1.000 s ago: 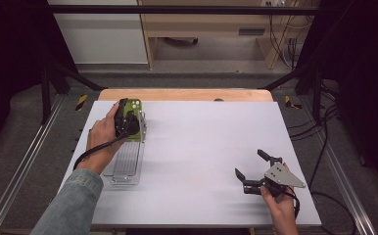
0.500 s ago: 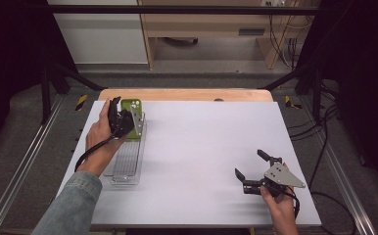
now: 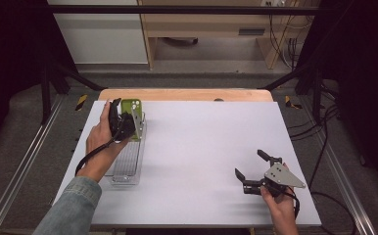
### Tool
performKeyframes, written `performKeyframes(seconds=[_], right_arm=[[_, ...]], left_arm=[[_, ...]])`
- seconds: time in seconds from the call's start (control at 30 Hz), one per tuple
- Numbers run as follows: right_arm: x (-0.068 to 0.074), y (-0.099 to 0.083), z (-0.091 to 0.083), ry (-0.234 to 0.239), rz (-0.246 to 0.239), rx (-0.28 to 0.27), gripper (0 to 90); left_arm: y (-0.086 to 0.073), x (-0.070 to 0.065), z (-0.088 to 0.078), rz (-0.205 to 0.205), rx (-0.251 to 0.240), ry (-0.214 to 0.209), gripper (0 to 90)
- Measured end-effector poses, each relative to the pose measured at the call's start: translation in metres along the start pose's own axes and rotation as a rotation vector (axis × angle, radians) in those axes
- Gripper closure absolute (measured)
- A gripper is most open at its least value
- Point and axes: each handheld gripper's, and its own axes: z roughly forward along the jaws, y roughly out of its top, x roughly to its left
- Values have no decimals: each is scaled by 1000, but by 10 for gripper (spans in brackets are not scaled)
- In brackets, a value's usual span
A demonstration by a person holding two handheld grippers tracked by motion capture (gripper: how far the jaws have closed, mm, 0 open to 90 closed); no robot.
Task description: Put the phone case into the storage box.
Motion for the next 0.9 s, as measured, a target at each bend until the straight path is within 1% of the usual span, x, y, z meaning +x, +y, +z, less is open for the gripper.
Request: performKeyframes(seconds=[0.03, 0.1, 0.13, 0.23, 0.3, 0.37, 0.43, 0.6, 0.63, 0.7, 0.73, 0.9], right_arm=[[0, 0, 0, 0, 0, 0, 24], [0, 0, 0, 1, -2, -1, 24], [0, 0, 0, 1, -2, -1, 24], [0, 0, 0, 0, -1, 0, 24], [0, 0, -1, -2, 1, 0, 24], [0, 0, 0, -2, 0, 0, 24], [0, 0, 0, -1, -2, 0, 24], [0, 0, 0, -2, -1, 0, 24], [0, 0, -1, -2, 0, 0, 24], [0, 0, -1, -4, 0, -1, 24], [-1, 0, -1, -4, -2, -2, 24], [0, 0, -1, -3, 1, 0, 24]], left_arm=[[0, 0, 0, 0, 0, 0, 161], [0, 1, -4, -25, 3, -7, 156], [0, 1, -5, -28, 0, -5, 156], [1, 1, -9, -18, -6, -4, 155], [1, 0, -15, -3, -11, -6, 154], [0, 0, -16, -3, -15, -6, 159], [0, 0, -25, 16, -24, 2, 161], [-1, -2, -37, 30, -31, 9, 163], [-2, -2, -41, 43, -39, 15, 164], [-3, -3, -47, 42, -42, 18, 162], [-4, -5, -50, 32, -37, 15, 160], [-10, -6, -63, 26, -48, 29, 160]])
